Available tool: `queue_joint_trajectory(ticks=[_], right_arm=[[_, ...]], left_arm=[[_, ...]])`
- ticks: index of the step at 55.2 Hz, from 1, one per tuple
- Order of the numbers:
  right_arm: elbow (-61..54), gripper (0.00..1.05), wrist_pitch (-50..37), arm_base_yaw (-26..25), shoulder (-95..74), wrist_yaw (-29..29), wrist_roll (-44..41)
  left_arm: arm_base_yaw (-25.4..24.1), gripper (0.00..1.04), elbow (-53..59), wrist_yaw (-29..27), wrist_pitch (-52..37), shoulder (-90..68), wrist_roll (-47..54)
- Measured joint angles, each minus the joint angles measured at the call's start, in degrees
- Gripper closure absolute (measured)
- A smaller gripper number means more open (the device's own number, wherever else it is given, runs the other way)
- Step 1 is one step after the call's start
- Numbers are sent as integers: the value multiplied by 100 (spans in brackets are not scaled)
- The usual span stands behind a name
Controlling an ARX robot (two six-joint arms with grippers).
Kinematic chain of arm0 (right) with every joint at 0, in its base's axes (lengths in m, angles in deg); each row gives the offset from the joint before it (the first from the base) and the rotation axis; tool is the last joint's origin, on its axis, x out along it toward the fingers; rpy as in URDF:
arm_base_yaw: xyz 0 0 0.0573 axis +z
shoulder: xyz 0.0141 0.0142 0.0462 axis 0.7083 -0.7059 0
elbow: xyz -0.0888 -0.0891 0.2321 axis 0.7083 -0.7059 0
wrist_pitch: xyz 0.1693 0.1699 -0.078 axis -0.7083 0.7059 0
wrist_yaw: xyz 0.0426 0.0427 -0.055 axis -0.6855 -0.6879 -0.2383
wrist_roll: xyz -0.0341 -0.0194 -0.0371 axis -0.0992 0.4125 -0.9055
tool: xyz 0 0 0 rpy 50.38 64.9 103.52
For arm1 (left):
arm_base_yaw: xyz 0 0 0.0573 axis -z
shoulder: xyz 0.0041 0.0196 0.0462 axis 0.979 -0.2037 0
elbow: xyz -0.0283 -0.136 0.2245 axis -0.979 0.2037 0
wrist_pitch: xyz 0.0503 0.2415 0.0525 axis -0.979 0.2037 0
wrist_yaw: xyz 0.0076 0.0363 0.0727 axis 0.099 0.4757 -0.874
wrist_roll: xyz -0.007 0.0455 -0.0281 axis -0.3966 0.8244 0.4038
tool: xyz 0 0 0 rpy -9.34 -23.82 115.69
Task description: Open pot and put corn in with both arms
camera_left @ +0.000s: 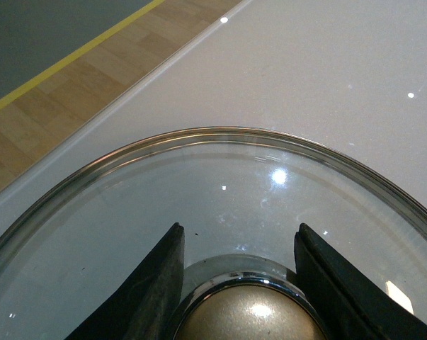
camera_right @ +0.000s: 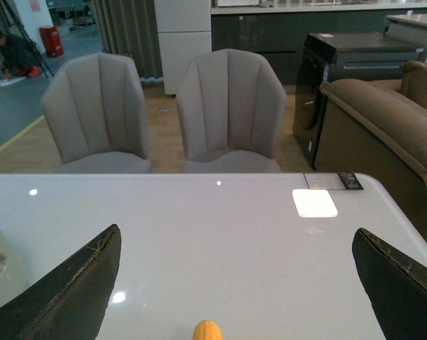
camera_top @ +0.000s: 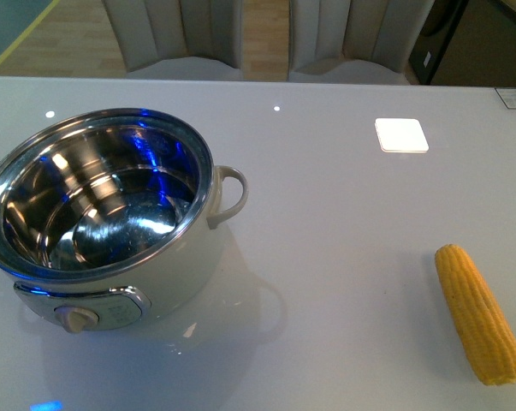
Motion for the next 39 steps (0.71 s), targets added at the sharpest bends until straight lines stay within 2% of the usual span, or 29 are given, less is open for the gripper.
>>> queue_joint_trajectory(ticks=[19, 21, 39], right_arm=[[0, 9, 0, 0, 0, 0, 0], [0, 9, 0, 0, 0, 0, 0], [0, 9, 0, 0, 0, 0, 0]], left_arm=[[9, 8, 44, -42, 107, -13, -105], [9, 6, 72, -42, 109, 11, -105], [-68, 7, 442, 0, 273, 1019, -374]])
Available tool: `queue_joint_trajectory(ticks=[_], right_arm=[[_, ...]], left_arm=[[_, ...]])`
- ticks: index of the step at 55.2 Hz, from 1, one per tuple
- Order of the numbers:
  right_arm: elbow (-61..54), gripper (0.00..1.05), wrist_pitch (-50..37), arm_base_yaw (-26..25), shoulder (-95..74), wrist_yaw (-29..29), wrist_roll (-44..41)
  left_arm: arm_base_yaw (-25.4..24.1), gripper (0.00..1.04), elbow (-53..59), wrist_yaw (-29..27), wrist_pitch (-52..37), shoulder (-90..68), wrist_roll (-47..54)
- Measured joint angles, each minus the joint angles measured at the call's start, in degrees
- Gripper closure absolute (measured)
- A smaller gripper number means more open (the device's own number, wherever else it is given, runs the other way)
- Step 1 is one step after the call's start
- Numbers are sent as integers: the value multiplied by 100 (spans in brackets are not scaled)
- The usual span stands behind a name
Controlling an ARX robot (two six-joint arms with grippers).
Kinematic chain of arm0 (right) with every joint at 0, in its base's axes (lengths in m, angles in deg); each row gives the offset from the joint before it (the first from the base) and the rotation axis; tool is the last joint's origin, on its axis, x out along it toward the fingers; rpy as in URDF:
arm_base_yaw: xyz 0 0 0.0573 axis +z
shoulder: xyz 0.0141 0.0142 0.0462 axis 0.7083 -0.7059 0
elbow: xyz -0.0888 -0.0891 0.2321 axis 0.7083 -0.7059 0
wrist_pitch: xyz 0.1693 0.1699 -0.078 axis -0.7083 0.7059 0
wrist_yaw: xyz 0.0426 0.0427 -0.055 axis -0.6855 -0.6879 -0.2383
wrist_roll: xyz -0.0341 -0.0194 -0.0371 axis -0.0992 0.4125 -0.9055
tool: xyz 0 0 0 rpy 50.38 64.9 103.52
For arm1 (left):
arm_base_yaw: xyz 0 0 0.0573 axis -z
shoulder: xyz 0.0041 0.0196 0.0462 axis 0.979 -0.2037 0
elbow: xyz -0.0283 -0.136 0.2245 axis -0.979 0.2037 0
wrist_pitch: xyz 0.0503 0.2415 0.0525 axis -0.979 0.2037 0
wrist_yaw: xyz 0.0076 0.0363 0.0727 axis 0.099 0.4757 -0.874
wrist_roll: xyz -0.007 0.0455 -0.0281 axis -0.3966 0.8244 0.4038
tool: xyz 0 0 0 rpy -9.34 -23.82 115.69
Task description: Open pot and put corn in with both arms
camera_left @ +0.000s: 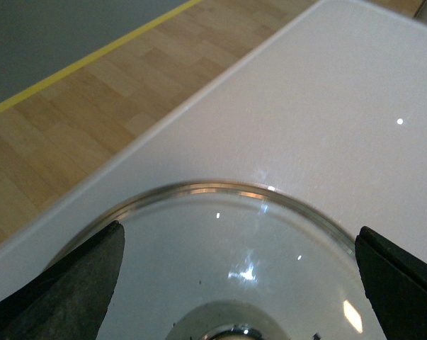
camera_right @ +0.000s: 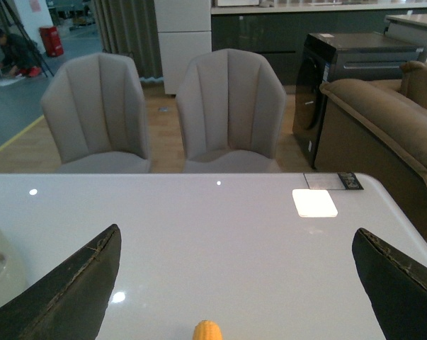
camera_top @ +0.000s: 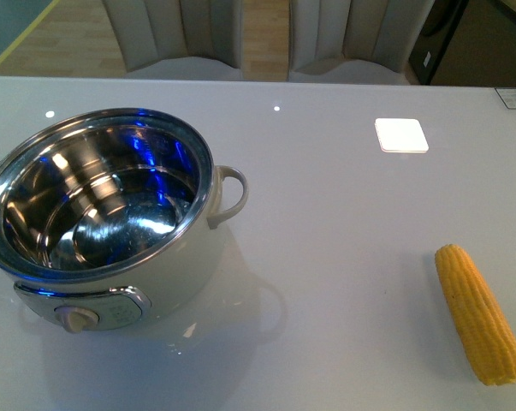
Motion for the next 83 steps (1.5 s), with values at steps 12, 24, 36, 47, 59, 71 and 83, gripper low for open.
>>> queue_joint_trajectory(ticks=[12, 24, 36, 47, 59, 71, 83], right_arm=[[0, 9, 0, 0, 0, 0, 0], [0, 9, 0, 0, 0, 0, 0], [0, 9, 0, 0, 0, 0, 0], [0, 9, 0, 0, 0, 0, 0], [0, 9, 0, 0, 0, -2, 0], [0, 9, 0, 0, 0, -4, 0], [0, 9, 0, 0, 0, -4, 0]], left_arm=[[94, 7, 715, 304, 468, 1996, -116], [420, 7, 1290, 640, 1215, 4059, -326], [737, 7, 2203, 962, 2673, 7099, -345], [693, 8, 2415, 1161, 3718, 8450, -236], [1360, 55, 3320, 1749, 4006, 9687, 304], [2015, 93, 3775, 1108, 4266, 10417, 337], [2494, 101, 4054, 647, 4588, 11031, 352]])
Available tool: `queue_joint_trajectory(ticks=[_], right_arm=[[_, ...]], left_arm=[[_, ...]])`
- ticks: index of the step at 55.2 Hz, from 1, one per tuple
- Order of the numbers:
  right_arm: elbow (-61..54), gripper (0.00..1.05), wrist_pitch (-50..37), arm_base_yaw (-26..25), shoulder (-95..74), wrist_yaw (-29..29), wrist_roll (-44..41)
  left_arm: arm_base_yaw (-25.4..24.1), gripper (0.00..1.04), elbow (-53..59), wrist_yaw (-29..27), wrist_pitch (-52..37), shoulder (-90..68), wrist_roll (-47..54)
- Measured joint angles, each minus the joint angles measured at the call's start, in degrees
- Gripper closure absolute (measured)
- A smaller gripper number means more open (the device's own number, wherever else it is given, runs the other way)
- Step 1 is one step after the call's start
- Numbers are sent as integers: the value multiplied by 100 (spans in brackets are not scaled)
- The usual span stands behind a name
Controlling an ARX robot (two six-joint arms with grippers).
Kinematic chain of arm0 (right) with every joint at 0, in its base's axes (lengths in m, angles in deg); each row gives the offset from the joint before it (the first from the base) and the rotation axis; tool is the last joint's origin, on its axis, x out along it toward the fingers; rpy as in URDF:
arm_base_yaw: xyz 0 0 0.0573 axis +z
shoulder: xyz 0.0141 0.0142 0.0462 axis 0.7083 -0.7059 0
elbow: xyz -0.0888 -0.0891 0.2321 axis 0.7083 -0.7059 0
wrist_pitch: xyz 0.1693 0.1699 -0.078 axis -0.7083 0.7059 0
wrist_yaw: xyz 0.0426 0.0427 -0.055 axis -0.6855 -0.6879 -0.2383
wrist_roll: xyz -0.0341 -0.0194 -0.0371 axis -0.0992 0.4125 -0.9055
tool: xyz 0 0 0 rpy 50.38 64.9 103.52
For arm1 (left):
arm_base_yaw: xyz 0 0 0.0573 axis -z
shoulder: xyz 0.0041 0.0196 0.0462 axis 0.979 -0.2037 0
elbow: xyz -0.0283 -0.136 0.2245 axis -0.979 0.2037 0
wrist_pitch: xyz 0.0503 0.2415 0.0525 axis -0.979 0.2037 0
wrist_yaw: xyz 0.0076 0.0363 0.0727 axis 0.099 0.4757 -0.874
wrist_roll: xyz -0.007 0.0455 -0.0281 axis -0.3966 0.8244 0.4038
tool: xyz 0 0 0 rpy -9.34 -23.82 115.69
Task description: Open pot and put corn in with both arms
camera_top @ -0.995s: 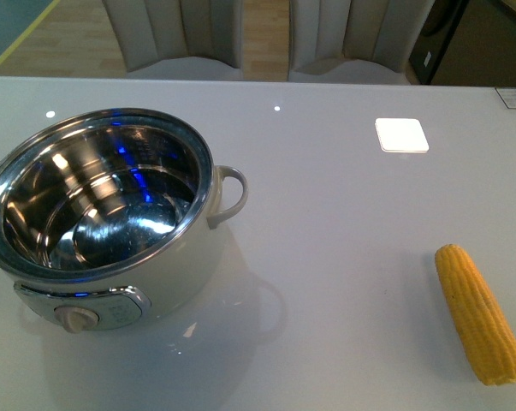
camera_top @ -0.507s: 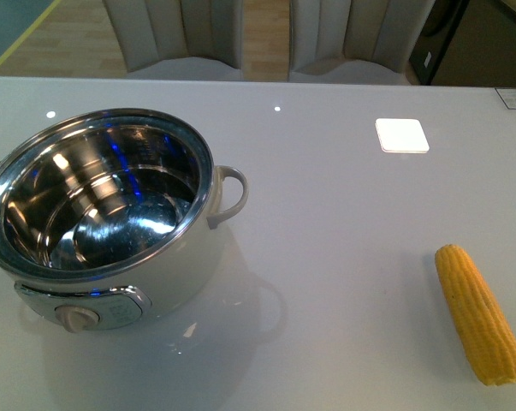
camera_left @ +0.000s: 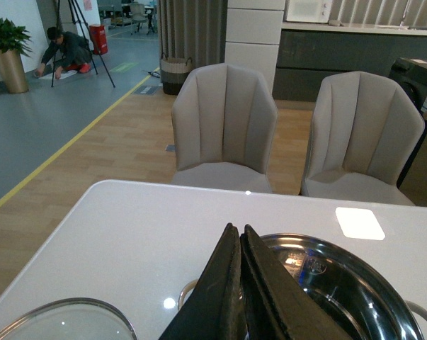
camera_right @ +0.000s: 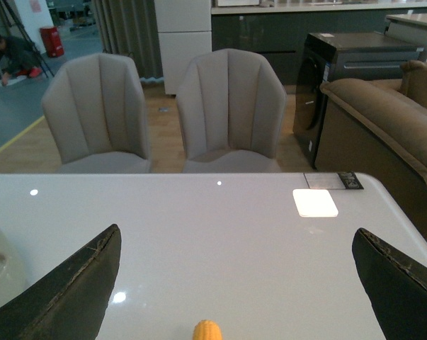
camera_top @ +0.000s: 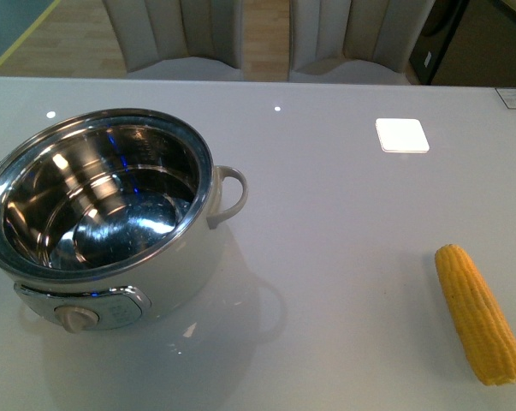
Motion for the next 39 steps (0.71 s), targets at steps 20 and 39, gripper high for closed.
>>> queue_joint_trajectory(ticks=[20, 39], right_arm=[[0, 9, 0, 0, 0, 4, 0], [0, 9, 0, 0, 0, 2, 0]], left_arm=[[922, 101, 247, -892, 595, 863, 9], [935, 101, 424, -901, 949, 1480, 11]])
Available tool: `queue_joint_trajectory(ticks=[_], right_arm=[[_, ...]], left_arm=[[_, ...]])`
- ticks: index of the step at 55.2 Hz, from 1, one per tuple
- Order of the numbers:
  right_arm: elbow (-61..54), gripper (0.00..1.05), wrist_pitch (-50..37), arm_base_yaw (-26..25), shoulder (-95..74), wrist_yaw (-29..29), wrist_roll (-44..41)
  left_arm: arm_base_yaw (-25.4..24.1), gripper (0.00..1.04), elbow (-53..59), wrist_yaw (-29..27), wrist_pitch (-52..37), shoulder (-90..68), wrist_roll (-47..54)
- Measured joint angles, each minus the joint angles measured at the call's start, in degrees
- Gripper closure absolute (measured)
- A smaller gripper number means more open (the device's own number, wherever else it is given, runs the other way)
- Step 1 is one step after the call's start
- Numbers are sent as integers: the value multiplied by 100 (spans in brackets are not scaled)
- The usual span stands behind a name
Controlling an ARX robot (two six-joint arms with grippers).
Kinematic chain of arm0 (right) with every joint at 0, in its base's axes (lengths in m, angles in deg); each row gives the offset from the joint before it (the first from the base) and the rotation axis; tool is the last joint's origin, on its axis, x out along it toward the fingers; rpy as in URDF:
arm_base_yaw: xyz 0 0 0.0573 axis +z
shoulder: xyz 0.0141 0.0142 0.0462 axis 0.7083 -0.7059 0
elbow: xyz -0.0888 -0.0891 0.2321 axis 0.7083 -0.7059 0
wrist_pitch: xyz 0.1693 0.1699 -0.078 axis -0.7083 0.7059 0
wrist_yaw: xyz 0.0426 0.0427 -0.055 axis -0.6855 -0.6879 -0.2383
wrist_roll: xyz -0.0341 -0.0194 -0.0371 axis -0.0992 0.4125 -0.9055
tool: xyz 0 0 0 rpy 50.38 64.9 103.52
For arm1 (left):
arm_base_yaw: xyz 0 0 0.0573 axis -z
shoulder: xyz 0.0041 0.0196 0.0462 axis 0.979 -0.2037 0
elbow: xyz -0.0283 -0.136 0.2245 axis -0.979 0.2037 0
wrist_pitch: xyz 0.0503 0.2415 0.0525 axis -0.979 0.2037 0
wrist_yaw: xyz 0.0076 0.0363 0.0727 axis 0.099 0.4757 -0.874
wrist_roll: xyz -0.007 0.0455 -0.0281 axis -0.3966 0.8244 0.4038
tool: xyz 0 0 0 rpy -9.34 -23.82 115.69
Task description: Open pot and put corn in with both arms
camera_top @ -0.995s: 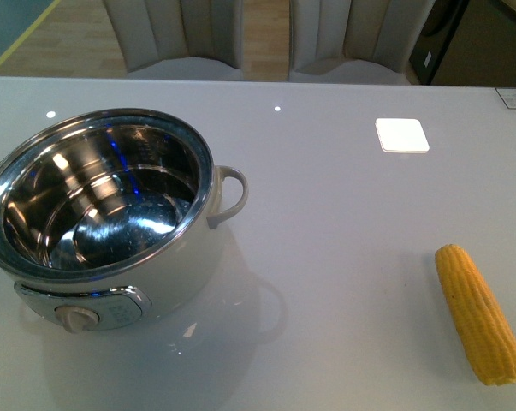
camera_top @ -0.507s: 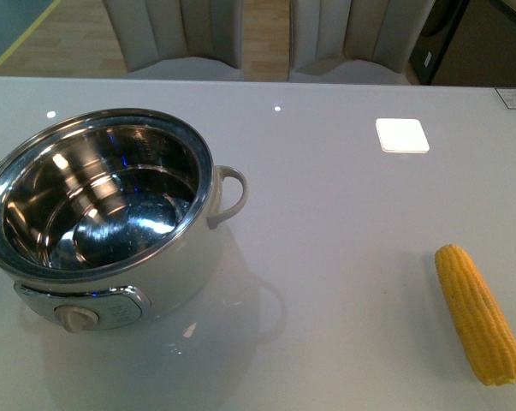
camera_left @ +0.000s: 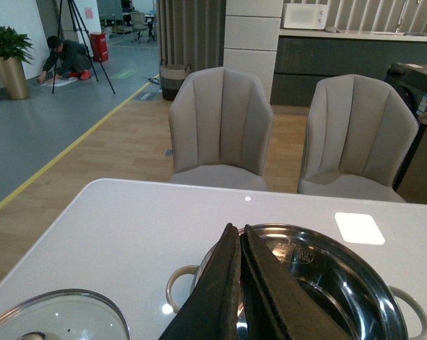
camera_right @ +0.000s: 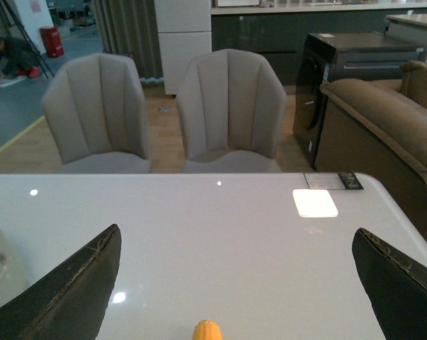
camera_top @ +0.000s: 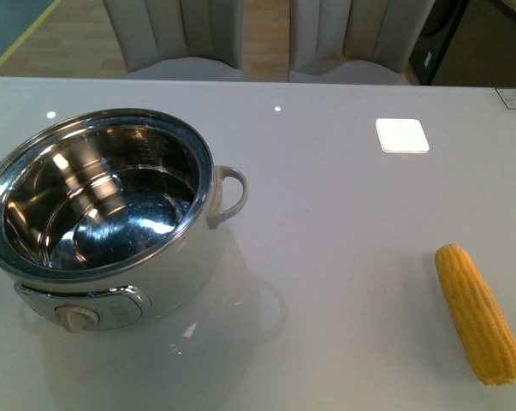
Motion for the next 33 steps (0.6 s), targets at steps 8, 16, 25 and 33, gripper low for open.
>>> queue_joint_trajectory(ticks=[8, 16, 25, 33], right_arm=[[0, 9, 0, 0, 0, 0, 0], [0, 9, 0, 0, 0, 0, 0], [0, 9, 0, 0, 0, -2, 0], [0, 9, 0, 0, 0, -2, 0]], left_arm=[[0, 101, 0, 0, 240, 245, 0], [0, 101, -2, 0, 1220, 1034, 2], [0, 101, -2, 0, 1329, 1292, 2], [0, 86, -2, 0, 1335, 1300, 2]])
